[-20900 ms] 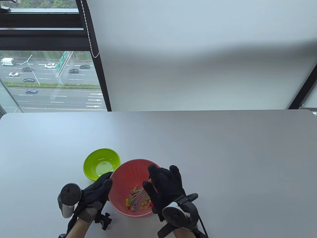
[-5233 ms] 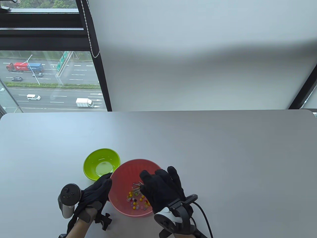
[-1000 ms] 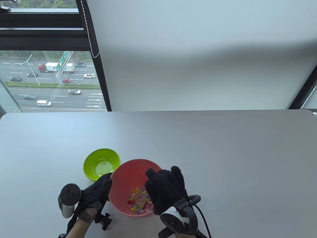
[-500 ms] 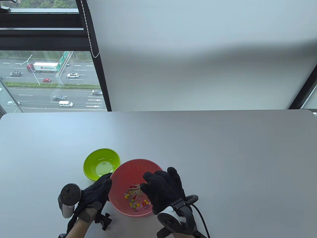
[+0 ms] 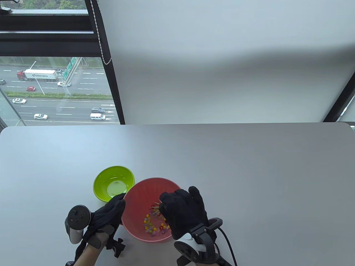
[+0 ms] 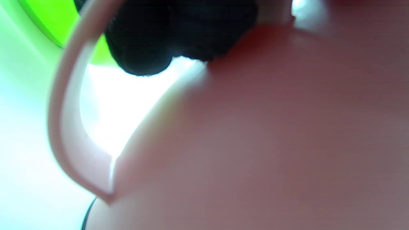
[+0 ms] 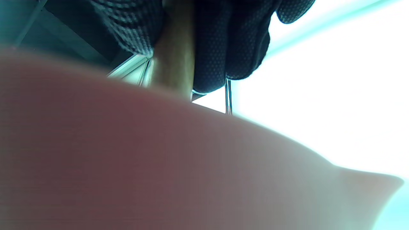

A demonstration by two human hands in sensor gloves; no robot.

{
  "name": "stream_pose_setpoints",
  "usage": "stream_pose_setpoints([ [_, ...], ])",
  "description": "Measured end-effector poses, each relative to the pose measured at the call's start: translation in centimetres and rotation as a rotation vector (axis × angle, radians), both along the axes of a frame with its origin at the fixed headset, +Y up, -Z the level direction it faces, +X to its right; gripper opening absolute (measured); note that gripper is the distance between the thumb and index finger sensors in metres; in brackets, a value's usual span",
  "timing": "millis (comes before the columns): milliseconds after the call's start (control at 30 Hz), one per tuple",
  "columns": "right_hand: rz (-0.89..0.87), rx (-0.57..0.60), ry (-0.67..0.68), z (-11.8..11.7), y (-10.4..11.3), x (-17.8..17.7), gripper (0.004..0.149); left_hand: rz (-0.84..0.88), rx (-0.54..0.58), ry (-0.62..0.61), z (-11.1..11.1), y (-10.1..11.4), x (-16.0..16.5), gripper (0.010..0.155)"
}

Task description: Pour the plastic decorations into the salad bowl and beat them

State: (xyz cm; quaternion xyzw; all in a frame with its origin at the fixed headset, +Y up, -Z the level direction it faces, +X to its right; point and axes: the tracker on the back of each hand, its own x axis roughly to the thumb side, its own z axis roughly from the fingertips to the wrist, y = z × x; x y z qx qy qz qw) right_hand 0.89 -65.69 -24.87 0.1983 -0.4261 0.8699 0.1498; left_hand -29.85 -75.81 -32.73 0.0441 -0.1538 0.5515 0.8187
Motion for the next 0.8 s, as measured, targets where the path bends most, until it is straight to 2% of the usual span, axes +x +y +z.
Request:
stream_pose_setpoints([
  [333, 0.001, 0.015, -0.011, 0.20, 0.43, 0.39, 0.045, 0.000, 0.000, 0.001, 0.00, -0.02, -0.01, 0.071],
  [800, -0.115, -0.076, 0.068, -0.20, 0.07, 0.31, 0.046, -0.001, 0.001, 0.003, 0.03, -0.01, 0.00, 0.071],
])
